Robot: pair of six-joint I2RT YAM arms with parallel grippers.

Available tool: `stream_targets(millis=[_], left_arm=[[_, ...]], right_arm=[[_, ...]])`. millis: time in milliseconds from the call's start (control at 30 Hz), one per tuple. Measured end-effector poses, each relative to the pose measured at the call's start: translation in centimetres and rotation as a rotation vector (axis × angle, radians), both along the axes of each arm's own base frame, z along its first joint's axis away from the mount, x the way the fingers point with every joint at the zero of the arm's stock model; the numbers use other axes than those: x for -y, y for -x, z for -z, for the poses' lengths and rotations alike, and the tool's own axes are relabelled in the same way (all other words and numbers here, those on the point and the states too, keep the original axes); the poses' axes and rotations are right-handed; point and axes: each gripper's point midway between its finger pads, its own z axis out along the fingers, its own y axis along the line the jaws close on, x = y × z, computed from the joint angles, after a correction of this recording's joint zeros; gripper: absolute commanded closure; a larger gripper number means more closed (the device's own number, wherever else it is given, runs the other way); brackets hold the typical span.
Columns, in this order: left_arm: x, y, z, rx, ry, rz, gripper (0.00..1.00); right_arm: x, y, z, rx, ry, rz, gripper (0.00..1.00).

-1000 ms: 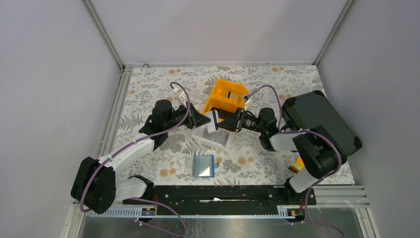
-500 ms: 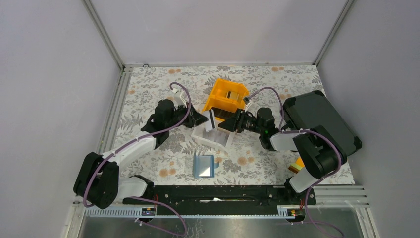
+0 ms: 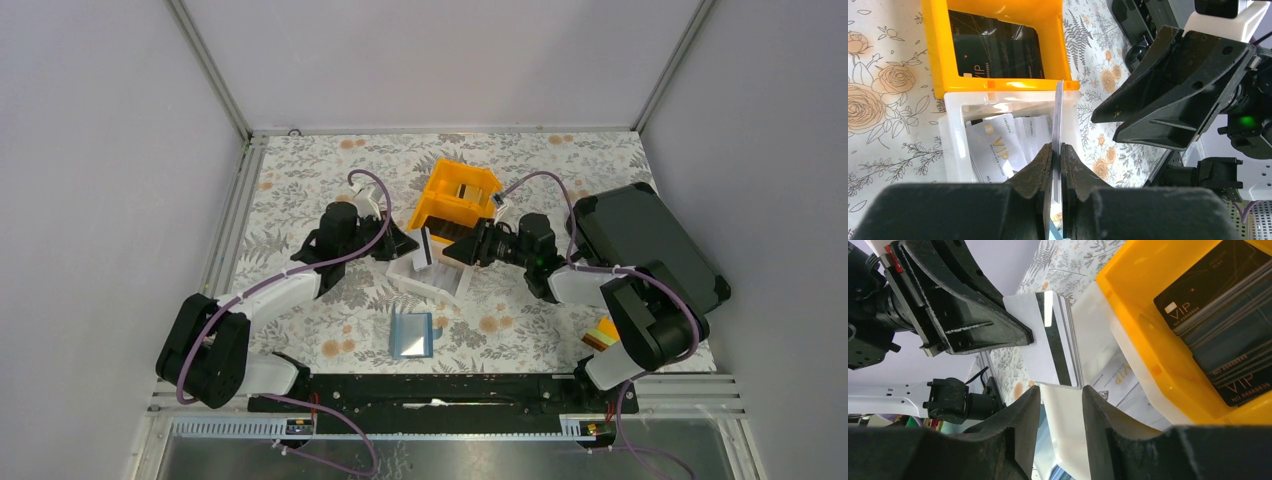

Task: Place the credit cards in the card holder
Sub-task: Pick up the credit card from the storage box.

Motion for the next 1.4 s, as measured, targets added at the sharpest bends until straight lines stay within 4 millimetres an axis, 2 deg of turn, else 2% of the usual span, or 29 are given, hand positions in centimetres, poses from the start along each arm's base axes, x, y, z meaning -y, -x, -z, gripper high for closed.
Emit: stream_targets(millis=[133,467,700,967,1400], left_arm=[[0.2,0.2,-0.2,0.001,0.008,0.016,1.0],[0.3,0.5,-0.1,-0.002,0.015,0.031,1.0],[0.2,0.7,0.2,-0.009,0.012,0.032,1.0],[0.3,0.8,0.1,-0.006,0.015,0.04,1.0],[0.3,1.2,0.1,-0.004,0.02,0.049,1.0]], right_arm=[[-0.8,0.1,-0.2,0.0,-0.011,-0.043,0.62],[-2.2,1.0,1.7,-0.062,-0.003,-0.11,0.63],[-3.1,1.4,1.7,-0.064,-0.008,-0.144,0.65],[-3.3,1.1,2.2,-0.069,-0.005,-0.144,0.65],[-3.4,1.3,2.1,-0.068,-0.01,-0.158,0.73]])
